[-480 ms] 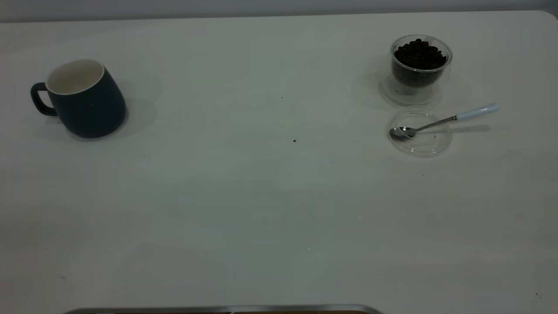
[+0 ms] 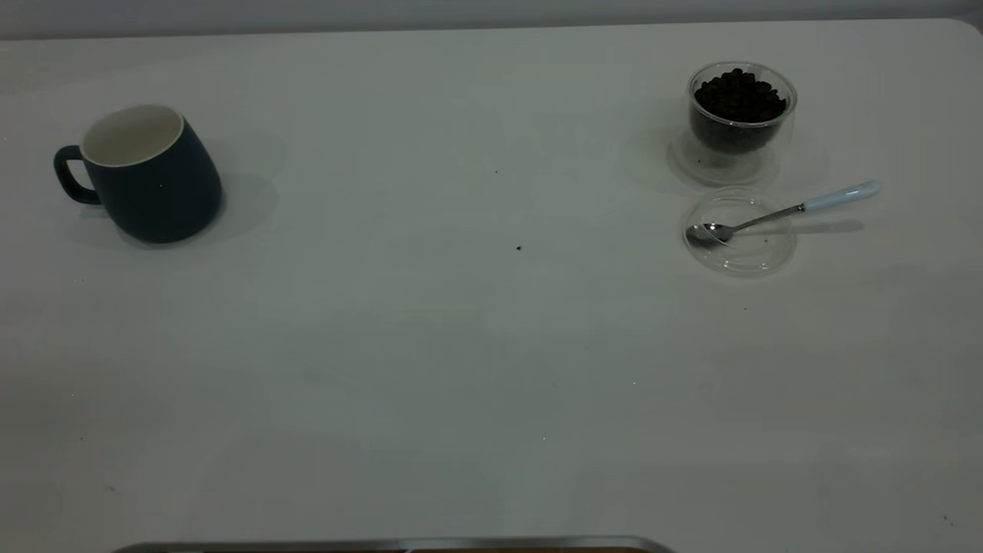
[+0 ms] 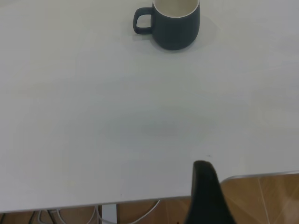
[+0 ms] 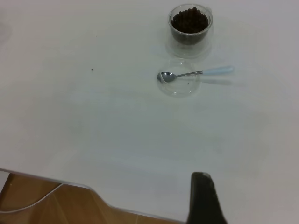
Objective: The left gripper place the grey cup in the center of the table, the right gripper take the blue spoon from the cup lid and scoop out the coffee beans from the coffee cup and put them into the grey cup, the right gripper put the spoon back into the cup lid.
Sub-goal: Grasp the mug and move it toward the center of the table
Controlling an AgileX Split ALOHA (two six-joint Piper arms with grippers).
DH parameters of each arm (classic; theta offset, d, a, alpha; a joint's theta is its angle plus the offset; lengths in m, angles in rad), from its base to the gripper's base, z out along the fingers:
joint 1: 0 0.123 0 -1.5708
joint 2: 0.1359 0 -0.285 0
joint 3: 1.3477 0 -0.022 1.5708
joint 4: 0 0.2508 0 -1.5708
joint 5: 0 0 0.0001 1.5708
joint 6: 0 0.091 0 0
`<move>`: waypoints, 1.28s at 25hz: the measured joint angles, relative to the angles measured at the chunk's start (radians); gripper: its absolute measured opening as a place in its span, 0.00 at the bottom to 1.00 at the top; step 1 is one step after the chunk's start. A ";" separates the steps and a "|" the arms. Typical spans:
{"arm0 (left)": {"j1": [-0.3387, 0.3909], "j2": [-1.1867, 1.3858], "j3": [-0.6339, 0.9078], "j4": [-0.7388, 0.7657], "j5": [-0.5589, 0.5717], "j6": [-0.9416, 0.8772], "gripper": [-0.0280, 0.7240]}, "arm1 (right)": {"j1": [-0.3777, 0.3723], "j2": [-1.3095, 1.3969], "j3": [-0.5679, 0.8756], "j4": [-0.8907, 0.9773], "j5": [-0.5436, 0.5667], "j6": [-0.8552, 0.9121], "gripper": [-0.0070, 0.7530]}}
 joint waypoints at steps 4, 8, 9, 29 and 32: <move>0.000 0.000 0.000 0.000 0.000 0.000 0.78 | 0.000 0.000 0.000 0.000 0.000 0.000 0.71; 0.000 0.000 0.000 0.000 0.000 0.000 0.78 | 0.000 0.000 0.000 0.000 0.000 0.000 0.71; 0.000 0.000 0.000 0.000 0.000 0.000 0.78 | 0.000 0.000 0.000 0.000 0.000 0.000 0.71; 0.000 0.204 -0.053 0.035 -0.121 0.008 0.78 | 0.000 0.000 0.000 0.000 0.000 0.000 0.71; 0.000 0.416 -0.094 0.039 -0.168 0.041 0.78 | 0.000 0.000 0.000 0.000 0.000 0.000 0.71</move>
